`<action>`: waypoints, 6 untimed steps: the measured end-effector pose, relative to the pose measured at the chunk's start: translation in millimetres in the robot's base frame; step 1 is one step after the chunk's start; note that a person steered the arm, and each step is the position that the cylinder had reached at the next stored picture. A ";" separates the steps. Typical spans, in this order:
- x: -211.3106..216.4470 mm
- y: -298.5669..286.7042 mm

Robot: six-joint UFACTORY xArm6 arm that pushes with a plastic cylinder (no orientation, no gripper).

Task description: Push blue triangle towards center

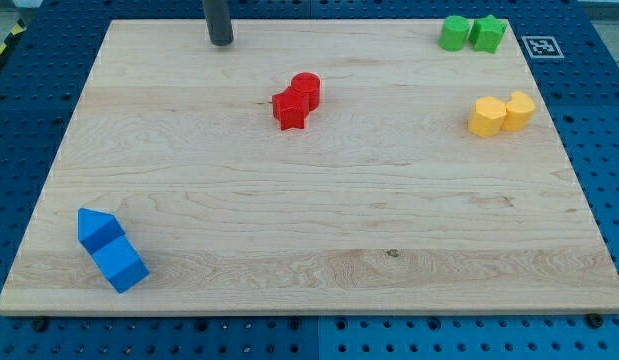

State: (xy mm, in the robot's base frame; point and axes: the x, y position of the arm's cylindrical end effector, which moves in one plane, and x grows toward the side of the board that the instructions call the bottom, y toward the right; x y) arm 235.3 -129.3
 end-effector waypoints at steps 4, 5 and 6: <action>9.2 4.8; 45.7 -18.3; 92.3 -48.5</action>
State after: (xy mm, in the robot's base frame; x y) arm 327.6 -177.8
